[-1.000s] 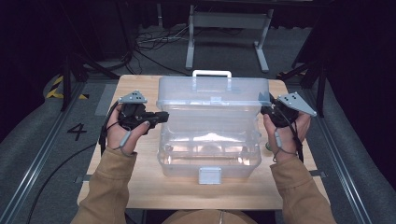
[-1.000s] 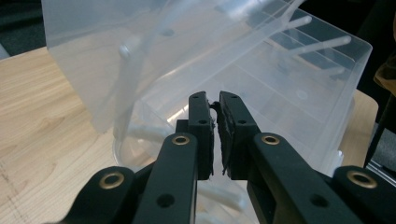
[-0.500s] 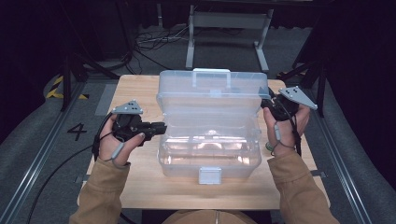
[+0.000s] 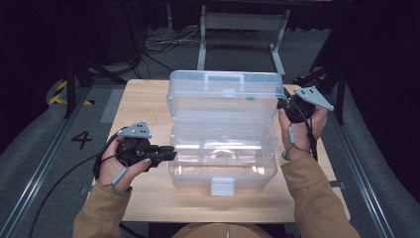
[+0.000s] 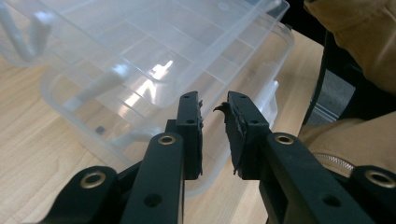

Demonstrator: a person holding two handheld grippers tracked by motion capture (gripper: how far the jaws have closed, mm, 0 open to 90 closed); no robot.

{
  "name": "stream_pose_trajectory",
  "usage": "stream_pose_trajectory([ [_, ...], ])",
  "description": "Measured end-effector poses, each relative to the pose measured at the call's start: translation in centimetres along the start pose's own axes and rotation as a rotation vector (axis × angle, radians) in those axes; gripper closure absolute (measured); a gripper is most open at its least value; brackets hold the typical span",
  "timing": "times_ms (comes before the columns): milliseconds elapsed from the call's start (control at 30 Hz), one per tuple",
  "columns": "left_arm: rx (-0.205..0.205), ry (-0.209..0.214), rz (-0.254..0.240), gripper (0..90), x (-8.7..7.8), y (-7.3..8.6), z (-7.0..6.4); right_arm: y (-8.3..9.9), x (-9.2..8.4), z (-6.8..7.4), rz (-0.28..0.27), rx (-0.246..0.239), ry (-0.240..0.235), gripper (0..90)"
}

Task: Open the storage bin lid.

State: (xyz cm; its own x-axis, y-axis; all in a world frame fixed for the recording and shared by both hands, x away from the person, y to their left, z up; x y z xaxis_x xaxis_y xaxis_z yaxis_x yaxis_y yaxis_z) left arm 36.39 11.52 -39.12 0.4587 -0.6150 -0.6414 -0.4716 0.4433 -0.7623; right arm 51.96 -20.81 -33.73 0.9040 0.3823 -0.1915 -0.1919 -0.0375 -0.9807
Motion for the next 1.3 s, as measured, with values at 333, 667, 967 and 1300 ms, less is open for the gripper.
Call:
stream_pose_trajectory([
  [333, 0.056, 0.043, 0.055, 70.2, 1.6, 1.0, -1.3, -0.1, 0.6, -0.3, 0.020, 0.013, -0.012, 82.3],
  [667, 0.109, 0.093, 0.131, 66.3, 3.8, 2.3, -2.5, -0.2, 1.0, -0.5, 0.028, 0.024, -0.028, 81.6],
  [967, 0.103, 0.127, 0.194, 66.2, 5.4, 3.7, -2.9, -0.3, 1.3, -0.7, 0.033, 0.032, -0.040, 81.0],
  [1300, 0.111, 0.105, 0.237, 70.4, 7.4, 5.0, -3.0, -0.5, 1.9, -0.9, 0.047, 0.036, -0.050, 80.7],
])
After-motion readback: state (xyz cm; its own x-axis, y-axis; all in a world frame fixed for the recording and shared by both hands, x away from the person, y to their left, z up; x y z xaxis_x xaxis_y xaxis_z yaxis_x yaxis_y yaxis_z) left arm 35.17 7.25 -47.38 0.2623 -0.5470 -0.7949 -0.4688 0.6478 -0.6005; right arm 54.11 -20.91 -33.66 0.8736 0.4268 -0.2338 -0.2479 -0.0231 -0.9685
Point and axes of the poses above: each handheld gripper's, and its own axes: x roughly forward along the jaws, y roughly out of its underside, z roughly to its left, the point moved 10 cm from there along x, roughly forward along the jaws, and after that the axes turned 12 degrees about -y, right-handed, at the moved point
